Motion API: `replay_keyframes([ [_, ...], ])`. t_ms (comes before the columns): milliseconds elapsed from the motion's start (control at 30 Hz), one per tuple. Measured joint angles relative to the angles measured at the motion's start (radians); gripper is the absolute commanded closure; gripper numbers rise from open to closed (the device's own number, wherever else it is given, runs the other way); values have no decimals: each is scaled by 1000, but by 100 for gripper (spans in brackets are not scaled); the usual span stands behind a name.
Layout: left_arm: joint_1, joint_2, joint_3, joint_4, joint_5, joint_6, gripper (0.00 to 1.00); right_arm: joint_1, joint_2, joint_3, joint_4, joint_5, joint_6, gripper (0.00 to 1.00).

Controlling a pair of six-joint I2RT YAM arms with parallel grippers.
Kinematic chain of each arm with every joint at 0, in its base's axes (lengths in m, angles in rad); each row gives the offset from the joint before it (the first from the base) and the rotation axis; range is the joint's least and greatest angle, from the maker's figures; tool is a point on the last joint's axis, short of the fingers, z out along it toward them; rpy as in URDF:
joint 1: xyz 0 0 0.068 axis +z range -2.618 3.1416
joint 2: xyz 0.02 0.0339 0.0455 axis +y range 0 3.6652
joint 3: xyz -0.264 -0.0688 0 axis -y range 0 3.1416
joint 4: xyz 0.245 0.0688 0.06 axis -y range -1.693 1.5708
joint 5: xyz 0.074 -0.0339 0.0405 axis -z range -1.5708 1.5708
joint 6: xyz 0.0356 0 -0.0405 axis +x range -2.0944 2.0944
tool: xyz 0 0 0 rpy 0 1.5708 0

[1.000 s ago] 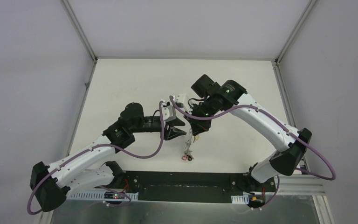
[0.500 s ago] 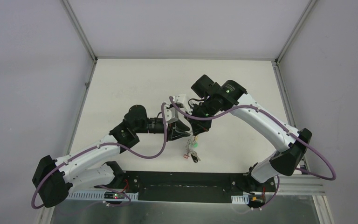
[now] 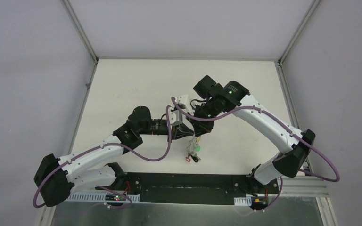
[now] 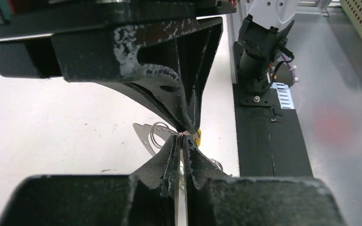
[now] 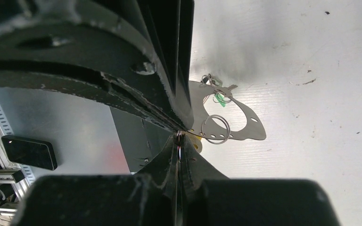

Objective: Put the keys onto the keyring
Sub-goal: Adjust the key on the keyring.

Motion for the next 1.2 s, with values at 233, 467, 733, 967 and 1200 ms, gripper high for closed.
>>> replay_keyframes([
  [233, -6, 1, -8, 0, -9, 20, 82, 2, -1, -14, 4, -2, -1, 100],
  [467, -23, 12, -13, -3, -11, 31, 86, 2, -4, -15, 20, -6, -1, 100],
  [733, -25, 14, -13, 2, -14, 50, 100, 3, -7, -19, 16, -11, -2, 100],
  [967, -26, -10, -16, -20, -27, 49, 100, 6, -11, -28, 33, -23, -2, 100],
  [1200, -26, -66, -26, -48, -68, 42, 100, 10, -36, -49, 80, -22, 2, 54],
])
